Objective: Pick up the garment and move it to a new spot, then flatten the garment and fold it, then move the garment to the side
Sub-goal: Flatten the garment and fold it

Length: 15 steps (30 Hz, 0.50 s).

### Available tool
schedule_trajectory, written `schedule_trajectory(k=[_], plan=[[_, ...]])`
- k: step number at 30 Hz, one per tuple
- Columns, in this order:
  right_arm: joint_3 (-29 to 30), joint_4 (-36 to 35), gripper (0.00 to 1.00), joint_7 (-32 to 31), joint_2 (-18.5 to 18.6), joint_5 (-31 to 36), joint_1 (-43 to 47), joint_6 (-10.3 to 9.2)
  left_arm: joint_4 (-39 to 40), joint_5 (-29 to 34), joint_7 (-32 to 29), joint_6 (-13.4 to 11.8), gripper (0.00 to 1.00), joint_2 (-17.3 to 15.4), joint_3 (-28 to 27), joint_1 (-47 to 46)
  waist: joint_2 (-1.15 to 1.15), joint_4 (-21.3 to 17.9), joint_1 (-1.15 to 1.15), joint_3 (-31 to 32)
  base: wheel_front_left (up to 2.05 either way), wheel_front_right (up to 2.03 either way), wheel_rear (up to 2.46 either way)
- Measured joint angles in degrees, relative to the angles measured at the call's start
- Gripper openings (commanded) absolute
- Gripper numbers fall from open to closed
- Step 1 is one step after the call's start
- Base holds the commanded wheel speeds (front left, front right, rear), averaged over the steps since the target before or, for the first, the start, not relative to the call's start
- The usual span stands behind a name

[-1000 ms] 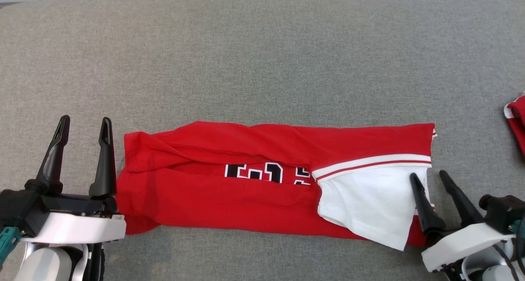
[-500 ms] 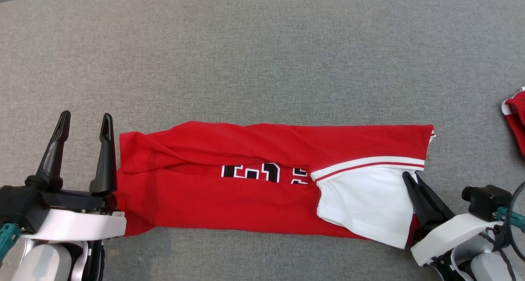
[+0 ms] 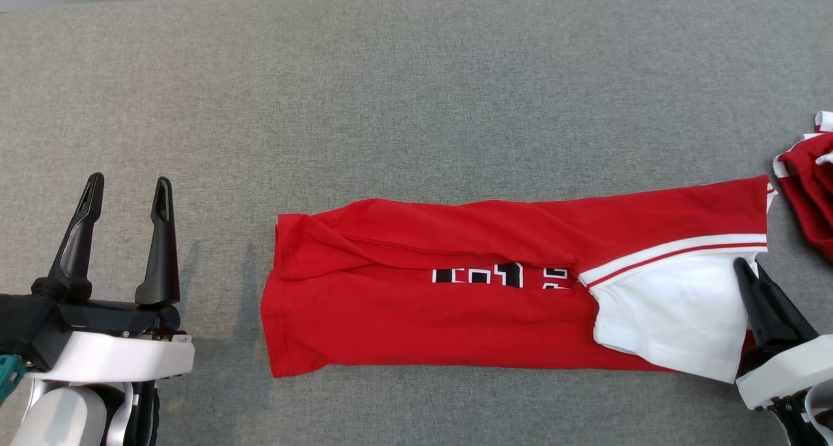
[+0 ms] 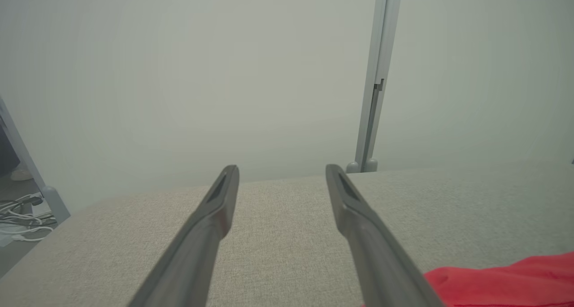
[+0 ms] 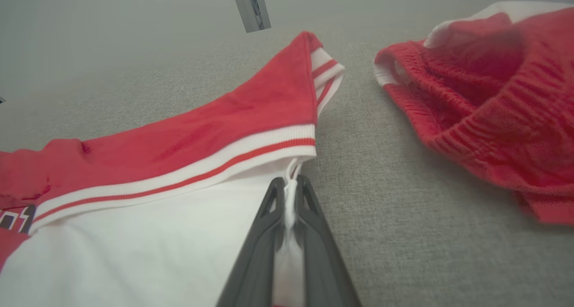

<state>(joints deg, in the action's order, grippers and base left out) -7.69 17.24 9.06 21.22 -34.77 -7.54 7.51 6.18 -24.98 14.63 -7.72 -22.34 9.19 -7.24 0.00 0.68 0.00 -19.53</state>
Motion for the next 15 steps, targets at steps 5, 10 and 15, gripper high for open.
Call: schedule_trajectory(k=[5,10,15], plan=[[-0.81,-3.25,0.00,-0.99,0.90,-0.14,-0.06,-0.02,0.30,-0.09,-0.24,-0.16,1.00,-0.10,0.22,0.01,0.00,-0.16,0.00,0.38,0.00,0.00,0.00],[-3.02,-9.85,0.00,-2.96,1.10,-2.53,-0.13,-0.02,0.36,-0.13,-0.24,-0.29,1.00,-0.25,0.32,0.93,0.00,-0.43,0.00,1.25,0.00,0.00,0.00],[-5.98,-18.39,0.00,-6.91,-0.29,-7.51,-1.19,-0.03,0.75,-0.16,-0.56,-0.54,1.00,-0.58,0.41,1.10,0.00,-0.79,0.00,1.87,0.00,0.00,0.00]])
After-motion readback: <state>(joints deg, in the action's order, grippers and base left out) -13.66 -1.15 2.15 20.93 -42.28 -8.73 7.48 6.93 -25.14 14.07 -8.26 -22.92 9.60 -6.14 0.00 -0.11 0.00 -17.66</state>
